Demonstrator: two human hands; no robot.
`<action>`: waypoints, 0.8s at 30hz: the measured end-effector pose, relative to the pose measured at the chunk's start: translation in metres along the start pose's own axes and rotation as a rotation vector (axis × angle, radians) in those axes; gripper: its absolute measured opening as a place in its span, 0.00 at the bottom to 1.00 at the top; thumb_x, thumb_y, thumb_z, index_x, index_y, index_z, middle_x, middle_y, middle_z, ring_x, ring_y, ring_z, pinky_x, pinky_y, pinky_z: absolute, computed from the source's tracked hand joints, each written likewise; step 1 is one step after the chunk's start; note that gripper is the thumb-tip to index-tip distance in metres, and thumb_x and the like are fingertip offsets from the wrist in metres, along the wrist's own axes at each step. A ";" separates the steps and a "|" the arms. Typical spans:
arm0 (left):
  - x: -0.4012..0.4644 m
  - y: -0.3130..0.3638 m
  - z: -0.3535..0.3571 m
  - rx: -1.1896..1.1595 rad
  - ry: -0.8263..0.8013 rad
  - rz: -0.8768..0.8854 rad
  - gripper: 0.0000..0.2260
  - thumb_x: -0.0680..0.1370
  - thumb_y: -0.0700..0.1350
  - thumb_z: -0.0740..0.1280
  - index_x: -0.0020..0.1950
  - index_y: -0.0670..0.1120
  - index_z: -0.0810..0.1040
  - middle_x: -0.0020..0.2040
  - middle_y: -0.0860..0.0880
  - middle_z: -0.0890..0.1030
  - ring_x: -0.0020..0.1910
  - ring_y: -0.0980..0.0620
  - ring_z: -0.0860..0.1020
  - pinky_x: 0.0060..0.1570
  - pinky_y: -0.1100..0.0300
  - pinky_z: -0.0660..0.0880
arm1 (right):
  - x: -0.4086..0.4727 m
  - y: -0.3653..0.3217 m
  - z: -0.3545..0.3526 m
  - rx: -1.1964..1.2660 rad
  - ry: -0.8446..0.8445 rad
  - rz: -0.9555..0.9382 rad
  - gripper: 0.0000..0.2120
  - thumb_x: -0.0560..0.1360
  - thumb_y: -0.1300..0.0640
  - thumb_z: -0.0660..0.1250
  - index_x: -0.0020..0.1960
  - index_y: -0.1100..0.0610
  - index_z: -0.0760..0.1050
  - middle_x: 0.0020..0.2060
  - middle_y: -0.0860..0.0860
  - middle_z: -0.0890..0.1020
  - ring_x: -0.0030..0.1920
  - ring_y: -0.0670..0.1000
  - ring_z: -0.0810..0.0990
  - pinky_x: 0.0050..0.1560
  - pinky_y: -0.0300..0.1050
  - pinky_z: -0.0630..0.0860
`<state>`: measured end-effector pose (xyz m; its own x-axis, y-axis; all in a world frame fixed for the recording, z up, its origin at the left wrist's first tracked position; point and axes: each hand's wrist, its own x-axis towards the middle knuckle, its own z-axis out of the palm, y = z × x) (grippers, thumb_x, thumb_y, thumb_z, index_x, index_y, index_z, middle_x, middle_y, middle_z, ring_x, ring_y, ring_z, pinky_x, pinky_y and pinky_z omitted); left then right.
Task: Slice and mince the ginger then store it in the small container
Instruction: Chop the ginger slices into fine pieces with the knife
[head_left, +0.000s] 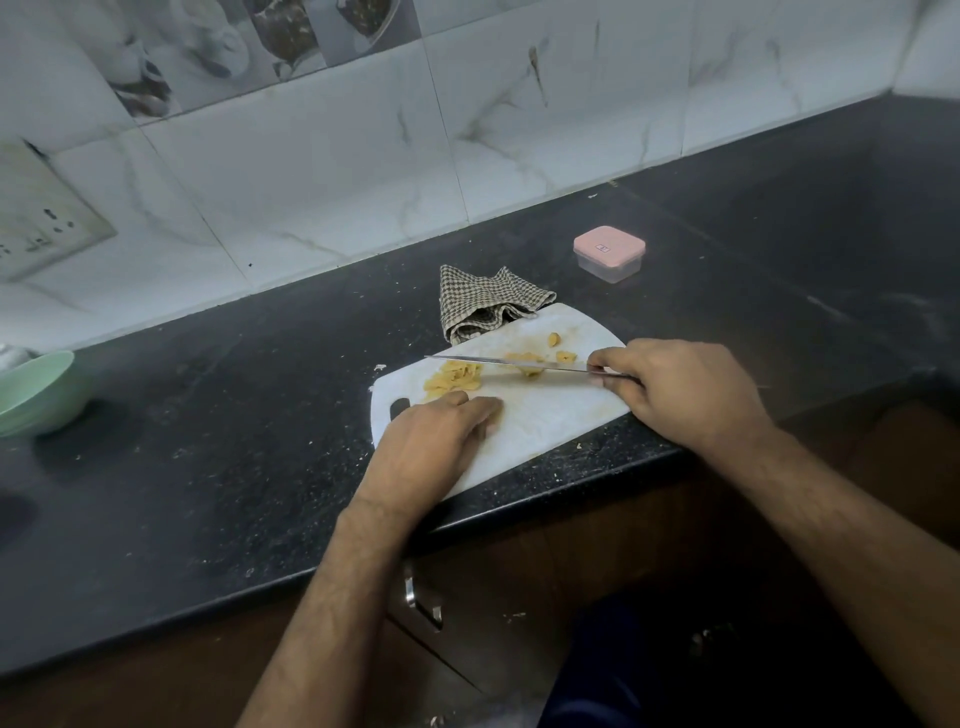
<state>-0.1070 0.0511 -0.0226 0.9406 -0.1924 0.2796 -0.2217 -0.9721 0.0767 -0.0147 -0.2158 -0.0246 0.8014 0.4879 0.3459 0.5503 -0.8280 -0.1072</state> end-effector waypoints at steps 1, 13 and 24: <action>0.001 -0.002 -0.001 0.004 0.006 -0.003 0.11 0.83 0.49 0.63 0.65 0.54 0.79 0.51 0.52 0.80 0.47 0.43 0.81 0.45 0.46 0.78 | 0.000 -0.001 -0.001 -0.002 -0.001 -0.004 0.15 0.81 0.41 0.57 0.66 0.37 0.73 0.51 0.43 0.81 0.51 0.50 0.82 0.41 0.46 0.77; 0.020 -0.011 -0.014 -0.131 -0.169 -0.076 0.03 0.82 0.47 0.67 0.55 0.50 0.78 0.49 0.56 0.80 0.46 0.54 0.77 0.50 0.54 0.76 | -0.001 0.000 -0.003 0.010 0.027 0.004 0.12 0.80 0.41 0.61 0.62 0.38 0.75 0.49 0.41 0.81 0.49 0.49 0.82 0.40 0.45 0.73; 0.025 -0.016 -0.013 -0.153 -0.261 -0.063 0.06 0.83 0.47 0.65 0.47 0.55 0.71 0.49 0.56 0.81 0.48 0.53 0.78 0.52 0.51 0.77 | 0.001 0.000 -0.005 0.022 0.024 0.028 0.10 0.80 0.42 0.62 0.60 0.39 0.75 0.48 0.40 0.82 0.47 0.47 0.81 0.38 0.43 0.72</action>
<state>-0.0837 0.0637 -0.0045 0.9835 -0.1800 0.0156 -0.1786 -0.9556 0.2343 -0.0149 -0.2167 -0.0195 0.8109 0.4576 0.3648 0.5331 -0.8347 -0.1379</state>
